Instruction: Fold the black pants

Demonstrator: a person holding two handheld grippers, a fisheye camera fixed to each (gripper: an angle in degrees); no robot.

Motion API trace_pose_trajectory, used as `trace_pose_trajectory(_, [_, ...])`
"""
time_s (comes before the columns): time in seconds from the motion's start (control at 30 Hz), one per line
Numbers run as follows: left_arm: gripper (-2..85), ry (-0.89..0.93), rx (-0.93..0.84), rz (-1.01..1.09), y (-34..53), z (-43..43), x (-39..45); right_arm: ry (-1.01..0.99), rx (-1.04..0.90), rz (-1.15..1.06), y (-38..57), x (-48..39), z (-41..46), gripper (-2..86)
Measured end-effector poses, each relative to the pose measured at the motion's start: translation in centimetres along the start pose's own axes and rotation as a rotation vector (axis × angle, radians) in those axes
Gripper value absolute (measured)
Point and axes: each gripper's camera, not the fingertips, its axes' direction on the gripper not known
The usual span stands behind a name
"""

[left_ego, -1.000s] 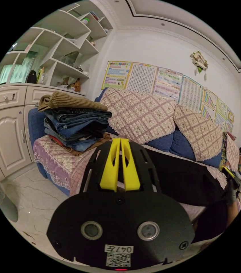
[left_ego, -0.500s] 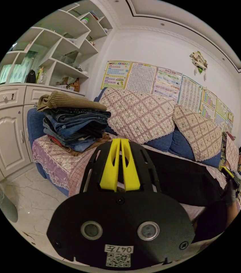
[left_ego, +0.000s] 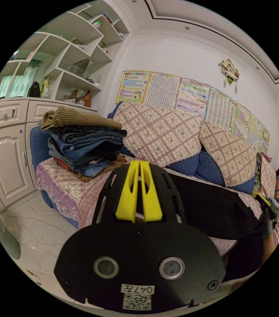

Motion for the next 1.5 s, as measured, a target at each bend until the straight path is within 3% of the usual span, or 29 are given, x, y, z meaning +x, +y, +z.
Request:
trace_pose_trajectory(0.83, [-1.0,0.04,-0.052,-0.034,-1.6,4.8,4.5,-0.022,-0.053,-0.016,-0.1,3.7,5.9,-1.2])
trace_pose_trajectory(1.1, [-1.0,0.095,-0.195,0.049,-3.4,9.4,7.1,-0.154,-0.103,-0.012,-0.2,6.3,9.0,0.0])
trace_pose_trajectory(1.27, [-1.0,0.126,-0.273,0.166,-5.5,12.2,8.7,-0.114,-0.186,-0.12,-2.7,13.2,13.1,3.4])
trace_pose_trajectory(1.5, [-1.0,0.179,-0.313,0.19,-6.4,18.3,12.2,0.014,-0.374,0.027,-5.9,29.3,24.7,7.6])
